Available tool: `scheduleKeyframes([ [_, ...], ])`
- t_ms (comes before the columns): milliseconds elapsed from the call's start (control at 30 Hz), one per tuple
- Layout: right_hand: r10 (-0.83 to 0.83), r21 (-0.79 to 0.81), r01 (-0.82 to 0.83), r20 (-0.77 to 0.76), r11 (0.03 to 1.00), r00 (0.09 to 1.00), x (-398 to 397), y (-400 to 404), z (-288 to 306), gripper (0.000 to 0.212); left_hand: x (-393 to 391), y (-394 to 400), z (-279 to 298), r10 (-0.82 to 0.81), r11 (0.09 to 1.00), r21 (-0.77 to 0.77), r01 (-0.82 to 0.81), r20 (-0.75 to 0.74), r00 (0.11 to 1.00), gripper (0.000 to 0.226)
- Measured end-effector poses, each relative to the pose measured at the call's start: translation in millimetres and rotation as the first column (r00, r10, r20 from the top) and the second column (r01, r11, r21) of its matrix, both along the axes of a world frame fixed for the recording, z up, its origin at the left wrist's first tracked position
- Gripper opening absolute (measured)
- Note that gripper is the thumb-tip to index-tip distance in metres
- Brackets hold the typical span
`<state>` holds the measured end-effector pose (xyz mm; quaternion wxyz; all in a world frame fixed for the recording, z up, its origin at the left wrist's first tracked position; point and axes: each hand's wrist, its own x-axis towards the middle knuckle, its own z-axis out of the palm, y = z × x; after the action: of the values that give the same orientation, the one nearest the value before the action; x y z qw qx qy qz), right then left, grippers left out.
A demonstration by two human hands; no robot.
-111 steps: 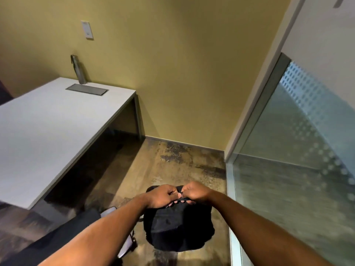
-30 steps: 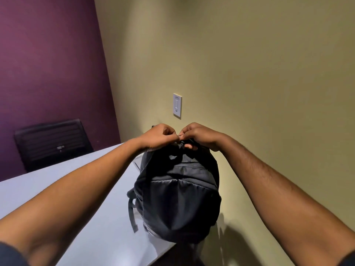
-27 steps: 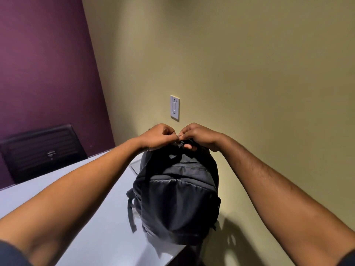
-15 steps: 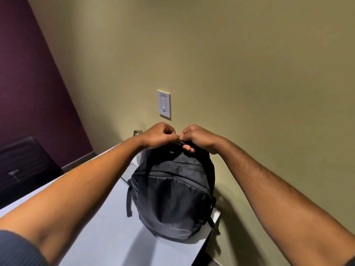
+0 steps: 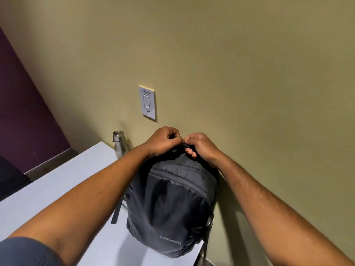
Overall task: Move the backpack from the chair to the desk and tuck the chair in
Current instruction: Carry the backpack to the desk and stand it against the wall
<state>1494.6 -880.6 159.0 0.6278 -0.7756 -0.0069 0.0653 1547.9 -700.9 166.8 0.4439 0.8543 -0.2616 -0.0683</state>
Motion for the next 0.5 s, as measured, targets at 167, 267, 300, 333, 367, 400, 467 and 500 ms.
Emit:
scheduleKeyframes([
  [167, -0.161, 0.032, 0.159, 0.084, 0.987, 0.983, 7.0, 3.4, -22.8, 0.024, 11.6, -1.4, -18.0, 0.005, 0.994, 0.107, -0.013, 0.076, 0.997, 0.037],
  [267, -0.313, -0.009, 0.325, 0.241, 0.946, 0.919, 4.3, 3.8, -35.3, 0.007, 11.5, 9.6, -22.4, -0.011, 0.969, 0.244, -0.041, 0.207, 0.978, 0.056],
  [300, -0.349, -0.031, 0.376, 0.310, 0.926, 0.884, 0.7, 3.7, -39.4, 0.008, 9.4, 16.6, -24.4, 0.014, 0.965, 0.251, -0.078, 0.247, 0.969, 0.060],
  [333, -0.367, -0.041, 0.409, 0.370, 0.911, 0.854, -3.9, 3.7, -43.4, 0.012, 6.8, 25.2, -27.7, 0.050, 0.963, 0.241, -0.122, 0.285, 0.957, 0.060],
  [367, -0.374, -0.043, 0.427, 0.409, 0.903, 0.832, -9.1, 3.7, -46.8, 0.014, 4.0, 34.8, -32.4, 0.094, 0.961, 0.219, -0.171, 0.326, 0.941, 0.057],
  [400, -0.376, -0.045, 0.436, 0.431, 0.899, 0.820, -14.5, 3.3, -50.1, 0.015, 0.0, 44.5, -37.7, 0.154, 0.955, 0.184, -0.232, 0.362, 0.919, 0.051],
  [467, -0.372, -0.075, 0.452, 0.456, 0.889, 0.808, -24.2, 1.0, -55.4, 0.017, -8.4, 63.5, -50.0, 0.347, 0.919, 0.053, -0.391, 0.362, 0.865, 0.041],
  [500, -0.365, -0.100, 0.459, 0.469, 0.883, 0.804, -29.0, -0.6, -57.3, 0.020, -12.6, 72.1, -58.1, 0.455, 0.880, -0.016, -0.475, 0.315, 0.833, 0.041],
])
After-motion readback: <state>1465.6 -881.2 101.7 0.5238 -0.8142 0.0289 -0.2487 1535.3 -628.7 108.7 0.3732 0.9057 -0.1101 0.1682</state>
